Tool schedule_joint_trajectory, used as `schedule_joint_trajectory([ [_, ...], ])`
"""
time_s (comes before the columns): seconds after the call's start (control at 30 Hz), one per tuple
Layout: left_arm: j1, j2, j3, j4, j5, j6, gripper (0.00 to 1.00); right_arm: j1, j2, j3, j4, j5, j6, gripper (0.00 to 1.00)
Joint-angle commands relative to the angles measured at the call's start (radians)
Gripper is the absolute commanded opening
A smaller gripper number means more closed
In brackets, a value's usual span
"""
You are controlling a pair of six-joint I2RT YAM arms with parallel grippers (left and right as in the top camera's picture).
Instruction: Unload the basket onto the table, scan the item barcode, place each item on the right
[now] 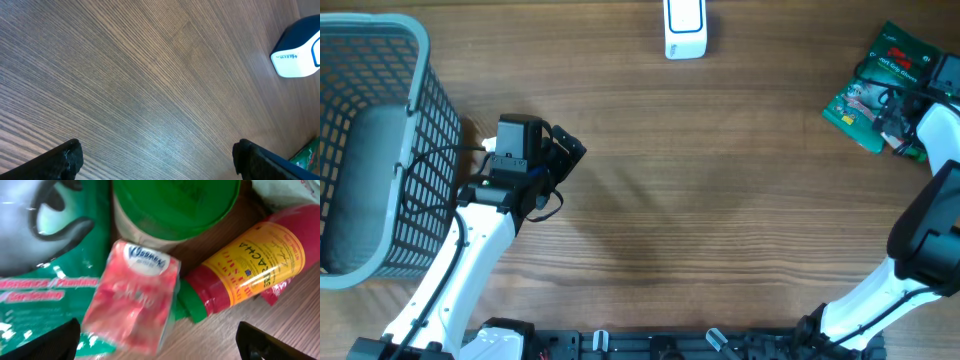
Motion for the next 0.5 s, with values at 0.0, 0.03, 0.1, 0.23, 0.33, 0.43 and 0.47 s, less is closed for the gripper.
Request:
schedule_joint_trajectory([
  [0.0, 0.006, 0.006, -0.007, 0.002, -0.013, 0.013, 1.00, 0.021, -0.167, 0.064, -0.010, -0.114, 0.017, 0.99],
  [0.03, 0.006, 0.006, -0.007, 0.002, -0.013, 0.013, 1.00, 0.027, -0.219, 0.064, -0.009, -0.147, 0.017, 1.00],
  [0.1, 0.006, 0.006, -0.007, 0.002, -0.013, 0.013, 1.00, 0.036, -0.310, 0.064, -0.007, -0.208, 0.017, 1.00],
  [0.23, 0.006, 0.006, -0.007, 0.002, -0.013, 0.013, 1.00, 0.042, -0.527, 0.064, -0.011, -0.369, 0.017, 1.00],
  [0.33, 0.006, 0.006, -0.007, 0.002, -0.013, 0.013, 1.00, 0.042, -0.671, 0.064, -0.028, -0.464, 0.016, 1.00],
  [0.43, 0.006, 0.006, -0.007, 0.002, -0.013, 0.013, 1.00, 0.042, -0.820, 0.064, -0.047, -0.538, 0.017, 1.00],
  [0.47, 0.006, 0.006, -0.007, 0.002, -0.013, 0.013, 1.00, 0.042, -0.864, 0.064, -0.048, -0.560, 0.018, 1.00],
])
